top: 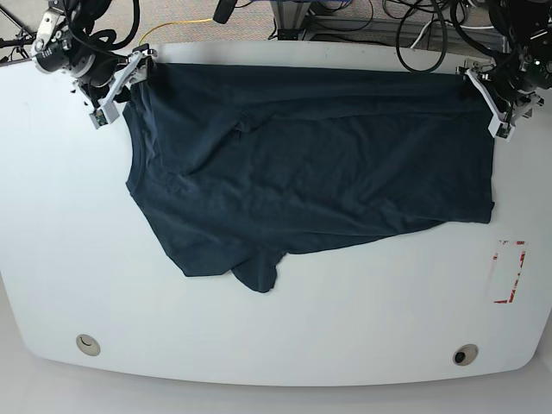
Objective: Fold the T-shirt properly
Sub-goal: 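Pull the grasped edge outward with the right gripper and release it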
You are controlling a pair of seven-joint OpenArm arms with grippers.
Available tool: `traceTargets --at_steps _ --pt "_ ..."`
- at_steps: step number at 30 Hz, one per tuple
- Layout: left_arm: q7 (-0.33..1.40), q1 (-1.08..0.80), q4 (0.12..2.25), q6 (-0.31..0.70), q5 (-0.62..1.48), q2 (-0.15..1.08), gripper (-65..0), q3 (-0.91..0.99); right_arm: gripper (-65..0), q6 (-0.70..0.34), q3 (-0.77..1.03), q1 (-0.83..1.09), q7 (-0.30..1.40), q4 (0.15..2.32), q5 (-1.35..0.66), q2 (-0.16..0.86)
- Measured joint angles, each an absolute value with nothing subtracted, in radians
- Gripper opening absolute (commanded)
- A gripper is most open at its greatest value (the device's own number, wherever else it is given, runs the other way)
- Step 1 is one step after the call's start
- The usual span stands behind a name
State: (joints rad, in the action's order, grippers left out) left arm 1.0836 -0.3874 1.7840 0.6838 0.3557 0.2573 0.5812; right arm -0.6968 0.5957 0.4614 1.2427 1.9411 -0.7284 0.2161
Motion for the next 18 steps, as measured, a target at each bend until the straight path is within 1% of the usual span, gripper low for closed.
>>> traceTargets --at_steps 3,7,16,17,18 --pt "1.083 -0.387 1.784 0.694 0.360 0.248 -21.7 0.577 -22.5 -0.697 0.596 0.474 1.243 1.941 -0.809 0.216" --pt "1.084 -0.389 1.784 0.693 0.359 0.250 -21.7 0.576 -22.5 -0.696 0.596 0.483 1.246 1.941 -0.848 0.222" --pt "1.083 -0.408 1.781 0.693 0.356 0.255 -21.9 0.577 -22.4 -0.696 0.595 0.498 1.242 1.995 -0.811 0.225" --pt "1.083 -0.407 1.781 0.693 0.356 0.255 -21.9 0.577 -22.0 -0.696 0.594 0.495 1.241 1.995 -0.796 0.223" --pt "1.083 -0.405 1.781 0.693 0.355 0.256 -21.9 0.577 -19.8 -0.696 0.592 0.494 1.237 1.995 -0.775 0.221"
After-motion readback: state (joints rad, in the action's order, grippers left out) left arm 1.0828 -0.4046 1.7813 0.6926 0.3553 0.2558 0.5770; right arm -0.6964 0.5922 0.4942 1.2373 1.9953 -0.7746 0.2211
